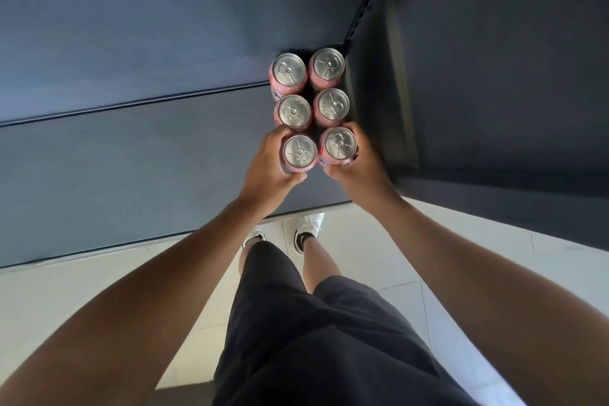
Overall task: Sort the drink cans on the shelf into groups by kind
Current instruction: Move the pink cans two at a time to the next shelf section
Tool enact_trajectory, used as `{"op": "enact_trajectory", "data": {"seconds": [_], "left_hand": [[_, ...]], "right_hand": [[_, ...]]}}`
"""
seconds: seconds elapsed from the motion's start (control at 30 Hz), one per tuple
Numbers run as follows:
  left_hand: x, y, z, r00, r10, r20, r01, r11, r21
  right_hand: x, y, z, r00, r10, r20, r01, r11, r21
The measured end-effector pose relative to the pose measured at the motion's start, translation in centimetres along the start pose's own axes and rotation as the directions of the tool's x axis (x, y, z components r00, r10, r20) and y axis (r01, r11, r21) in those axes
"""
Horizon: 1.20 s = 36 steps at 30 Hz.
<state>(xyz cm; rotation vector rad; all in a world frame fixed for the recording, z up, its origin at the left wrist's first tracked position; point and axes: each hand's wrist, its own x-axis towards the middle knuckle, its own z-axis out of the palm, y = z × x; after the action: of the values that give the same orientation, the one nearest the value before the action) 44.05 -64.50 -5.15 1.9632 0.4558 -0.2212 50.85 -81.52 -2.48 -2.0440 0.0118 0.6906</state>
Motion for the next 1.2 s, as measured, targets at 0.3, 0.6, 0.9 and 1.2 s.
{"op": "enact_trajectory", "data": {"seconds": [0.3, 0.6, 0.9, 1.2], "left_hand": [[0.1, -0.5, 0.3, 0.998, -0.059, -0.021, 0.06, 0.998, 0.029], [-1.4, 1.1, -1.7, 0.998, -0.061, 0.02, 0.058, 0.993, 0.102], [-7.0, 3.6, -6.7, 0.964, 0.265, -0.02, -0.206, 0.792, 0.575], [-14.0, 4.3, -11.3, 0.93, 0.344, -0.131, -0.102, 0.584, 0.805]], "right_hand": [[0.1, 0.8, 0.3, 1.0, 0.004, 0.012, -0.003, 0.991, -0.137], [-2.5, -1.4, -1.2, 0.986, -0.141, 0.094, 0.165, 0.927, -0.337], [-5.1, -6.6, -2.4, 0.853, -0.378, 0.36, 0.522, 0.648, -0.555], [-7.5, -11.3, -0.1, 0.735, -0.473, 0.486, 0.66, 0.333, -0.674]]}}
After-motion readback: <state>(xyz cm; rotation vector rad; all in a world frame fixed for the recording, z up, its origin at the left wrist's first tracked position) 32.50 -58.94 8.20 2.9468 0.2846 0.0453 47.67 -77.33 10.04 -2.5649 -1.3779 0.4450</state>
